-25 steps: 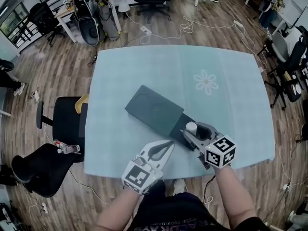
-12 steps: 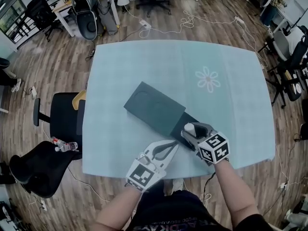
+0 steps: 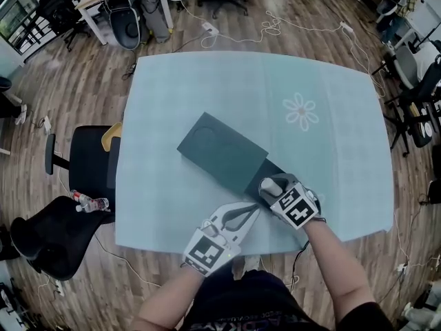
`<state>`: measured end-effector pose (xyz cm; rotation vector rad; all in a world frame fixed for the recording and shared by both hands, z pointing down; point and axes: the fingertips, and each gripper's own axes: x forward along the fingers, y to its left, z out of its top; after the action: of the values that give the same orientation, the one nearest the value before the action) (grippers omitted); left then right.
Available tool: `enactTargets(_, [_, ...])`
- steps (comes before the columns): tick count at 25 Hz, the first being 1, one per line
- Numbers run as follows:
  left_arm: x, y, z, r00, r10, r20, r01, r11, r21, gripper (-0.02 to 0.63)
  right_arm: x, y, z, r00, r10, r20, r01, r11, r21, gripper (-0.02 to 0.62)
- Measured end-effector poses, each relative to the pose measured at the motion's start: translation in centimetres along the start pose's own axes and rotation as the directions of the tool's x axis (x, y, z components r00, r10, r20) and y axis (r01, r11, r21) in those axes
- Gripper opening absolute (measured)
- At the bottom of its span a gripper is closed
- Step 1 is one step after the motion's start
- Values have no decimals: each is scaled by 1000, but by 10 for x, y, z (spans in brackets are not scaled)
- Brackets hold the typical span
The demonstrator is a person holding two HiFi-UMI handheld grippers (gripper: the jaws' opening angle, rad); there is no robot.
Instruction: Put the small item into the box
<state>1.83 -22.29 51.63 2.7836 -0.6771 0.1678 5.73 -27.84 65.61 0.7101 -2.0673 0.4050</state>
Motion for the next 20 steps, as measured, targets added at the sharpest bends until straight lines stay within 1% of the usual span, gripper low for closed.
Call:
enactTargets(5, [-1, 3, -2, 1000, 6, 1, -6, 1000, -9, 34, 12, 0, -7, 998, 16, -68, -18, 999, -31, 195])
enactTargets(12, [-4, 10, -9, 1000, 15, 3, -15, 1000, -21, 34, 26, 5, -15, 988, 33, -150, -40, 998, -44, 196])
enactTargets(20, [-2, 9, -8, 1000, 23, -2, -24, 999, -35, 34, 27, 2, -14, 986, 36, -164, -43, 998, -41, 199])
